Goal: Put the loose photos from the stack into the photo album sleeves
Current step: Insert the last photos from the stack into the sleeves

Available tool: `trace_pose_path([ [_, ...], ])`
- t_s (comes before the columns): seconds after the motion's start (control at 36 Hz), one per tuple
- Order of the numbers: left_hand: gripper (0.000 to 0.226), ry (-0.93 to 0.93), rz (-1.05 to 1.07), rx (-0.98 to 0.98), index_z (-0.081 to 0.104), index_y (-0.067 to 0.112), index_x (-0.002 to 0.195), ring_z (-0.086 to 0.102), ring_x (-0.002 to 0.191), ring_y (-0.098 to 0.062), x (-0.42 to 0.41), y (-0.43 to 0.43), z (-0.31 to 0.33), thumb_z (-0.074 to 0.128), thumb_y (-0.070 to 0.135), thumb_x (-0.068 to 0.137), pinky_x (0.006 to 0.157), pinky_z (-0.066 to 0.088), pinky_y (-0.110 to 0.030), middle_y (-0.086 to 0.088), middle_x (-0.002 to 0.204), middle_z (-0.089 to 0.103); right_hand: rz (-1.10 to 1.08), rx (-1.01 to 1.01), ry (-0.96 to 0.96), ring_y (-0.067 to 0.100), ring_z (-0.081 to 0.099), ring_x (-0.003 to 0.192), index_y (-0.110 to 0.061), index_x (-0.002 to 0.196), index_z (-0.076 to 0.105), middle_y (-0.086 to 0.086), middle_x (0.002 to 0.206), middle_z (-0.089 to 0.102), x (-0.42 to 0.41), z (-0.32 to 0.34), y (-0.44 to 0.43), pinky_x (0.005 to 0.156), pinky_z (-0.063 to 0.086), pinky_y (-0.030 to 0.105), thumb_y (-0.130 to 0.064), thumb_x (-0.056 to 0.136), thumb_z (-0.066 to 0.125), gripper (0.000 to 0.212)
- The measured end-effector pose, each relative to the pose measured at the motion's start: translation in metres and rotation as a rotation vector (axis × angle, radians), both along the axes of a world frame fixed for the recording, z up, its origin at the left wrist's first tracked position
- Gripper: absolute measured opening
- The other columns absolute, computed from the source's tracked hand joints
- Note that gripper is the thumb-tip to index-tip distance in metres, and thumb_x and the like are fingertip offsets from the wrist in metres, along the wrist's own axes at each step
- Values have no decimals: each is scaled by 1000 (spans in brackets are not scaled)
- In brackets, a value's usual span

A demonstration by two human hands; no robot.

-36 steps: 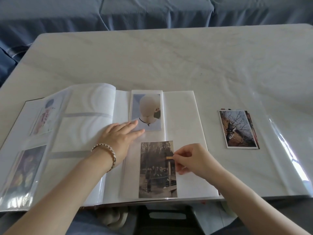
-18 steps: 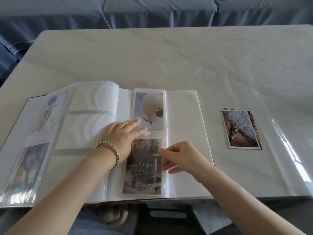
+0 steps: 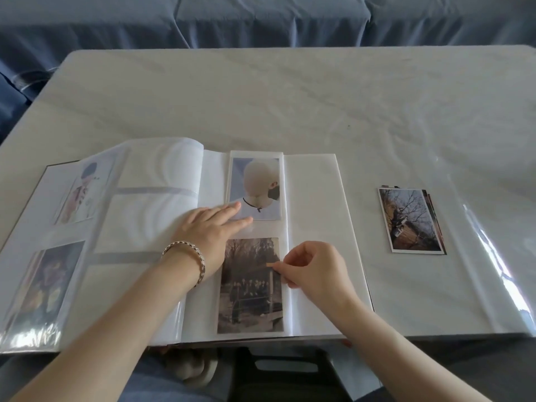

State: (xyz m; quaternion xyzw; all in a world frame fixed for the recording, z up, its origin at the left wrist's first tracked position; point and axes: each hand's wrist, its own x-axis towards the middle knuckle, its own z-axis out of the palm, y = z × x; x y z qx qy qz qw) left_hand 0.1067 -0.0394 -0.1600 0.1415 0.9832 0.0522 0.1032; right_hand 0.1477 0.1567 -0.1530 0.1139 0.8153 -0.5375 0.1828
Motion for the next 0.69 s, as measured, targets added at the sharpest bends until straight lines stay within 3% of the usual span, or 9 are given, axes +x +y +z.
trace_pose_path([
  [0.25, 79, -27, 25, 6, 19, 47, 143, 5, 141, -2, 0, 3, 5, 34, -5, 86, 109, 1, -23, 17, 156, 1, 80, -87, -46, 10, 65, 51, -15, 81, 59, 0, 60, 69, -3, 3, -1, 57, 55, 22, -13, 82, 70, 12],
  [0.39, 76, -31, 21, -3, 18, 46, 144, 5, 141, -3, 2, 3, 5, 35, -3, 89, 111, 2, -25, 17, 156, 0, 66, -332, -277, 18, 69, 58, -7, 94, 57, 9, 68, 72, -12, 12, 10, 53, 53, 21, -12, 82, 69, 17],
  [0.44, 74, -26, 6, -20, 16, 46, 144, 4, 142, -3, 1, 2, 5, 35, -1, 90, 112, 3, -25, 17, 156, -1, 108, -330, -343, 20, 70, 63, -10, 98, 56, 9, 71, 72, -18, 15, 23, 53, 54, 22, -19, 86, 64, 17],
  [0.5, 72, -21, -1, -29, 16, 46, 144, 4, 142, -3, 2, 2, 6, 35, 1, 91, 111, 3, -24, 17, 156, -1, 42, -277, -289, 19, 69, 59, -6, 100, 58, 8, 67, 71, -26, 14, 40, 51, 54, 24, -20, 87, 62, 19],
  [0.53, 71, -21, -3, -31, 16, 46, 144, 5, 141, -3, 2, 3, 7, 35, 2, 91, 111, 3, -24, 17, 156, -1, -26, -219, -205, 18, 67, 55, -2, 101, 59, 7, 64, 70, -30, 11, 52, 51, 54, 25, -17, 87, 63, 22],
  [0.58, 70, -21, -1, -32, 17, 47, 143, 6, 141, -3, 2, 4, 8, 35, 3, 92, 111, 4, -24, 17, 156, 1, -75, 122, 53, 15, 64, 58, -2, 99, 62, 4, 70, 70, -38, 6, 79, 59, 50, 21, -17, 85, 67, 21],
  [0.64, 65, -14, 4, -30, 20, 47, 143, 8, 141, -3, 3, 4, 10, 35, 7, 94, 111, 5, -24, 18, 155, 3, -62, 466, 267, 16, 62, 73, -10, 100, 65, 4, 88, 69, -45, 3, 107, 66, 41, 20, -22, 83, 68, 20],
  [0.69, 55, -2, 23, -18, 26, 46, 141, 13, 140, -5, 4, 6, 11, 34, 14, 97, 111, 7, -25, 18, 155, 9, -23, 669, 298, 26, 58, 97, -10, 112, 62, 9, 113, 62, -52, 0, 131, 79, 40, 27, -28, 85, 66, 33],
])
